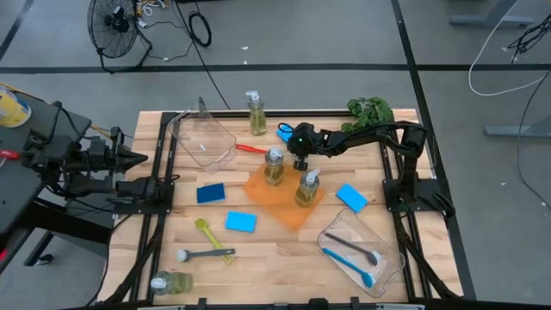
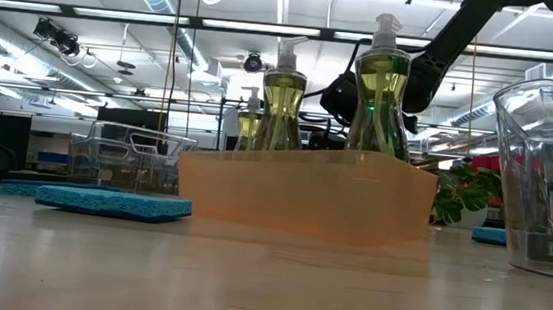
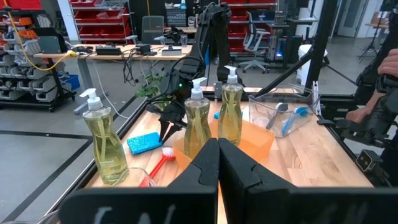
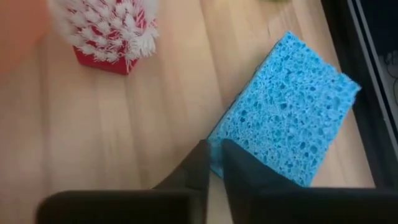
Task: Pick & Place Kitchen Sink Supplies
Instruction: Put the blue sponge into the top transparent bin
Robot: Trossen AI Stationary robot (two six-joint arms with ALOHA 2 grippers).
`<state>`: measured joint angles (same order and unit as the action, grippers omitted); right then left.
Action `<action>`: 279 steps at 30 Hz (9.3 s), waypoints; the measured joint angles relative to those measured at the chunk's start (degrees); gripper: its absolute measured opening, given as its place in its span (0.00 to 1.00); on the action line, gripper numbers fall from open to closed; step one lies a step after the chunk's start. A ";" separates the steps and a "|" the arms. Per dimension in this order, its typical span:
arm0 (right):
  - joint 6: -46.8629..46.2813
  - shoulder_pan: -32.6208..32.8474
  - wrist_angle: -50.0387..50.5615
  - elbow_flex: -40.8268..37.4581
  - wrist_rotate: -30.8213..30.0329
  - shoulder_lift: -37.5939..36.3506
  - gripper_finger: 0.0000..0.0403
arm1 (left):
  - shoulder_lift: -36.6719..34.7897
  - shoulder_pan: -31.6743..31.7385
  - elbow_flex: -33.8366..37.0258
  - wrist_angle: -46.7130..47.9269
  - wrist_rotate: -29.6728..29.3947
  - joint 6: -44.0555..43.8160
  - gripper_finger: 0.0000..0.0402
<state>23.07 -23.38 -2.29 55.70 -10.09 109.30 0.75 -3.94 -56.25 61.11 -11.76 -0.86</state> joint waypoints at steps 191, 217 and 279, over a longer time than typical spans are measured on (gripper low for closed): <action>-33.83 1.05 -15.91 1.11 34.63 -42.06 0.00 | -0.02 0.01 0.02 0.01 0.00 0.00 0.01; -50.62 0.22 -21.81 1.11 35.17 -39.12 0.00 | -0.02 0.02 -0.11 -0.90 0.43 3.47 0.01; -55.62 3.77 -32.95 1.09 51.54 -39.15 0.00 | 50.59 8.81 0.63 -71.00 1.54 -9.74 0.82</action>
<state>-32.56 -19.60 -35.24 56.80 41.45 70.15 51.34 4.87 -55.61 -9.89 -10.22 -10.59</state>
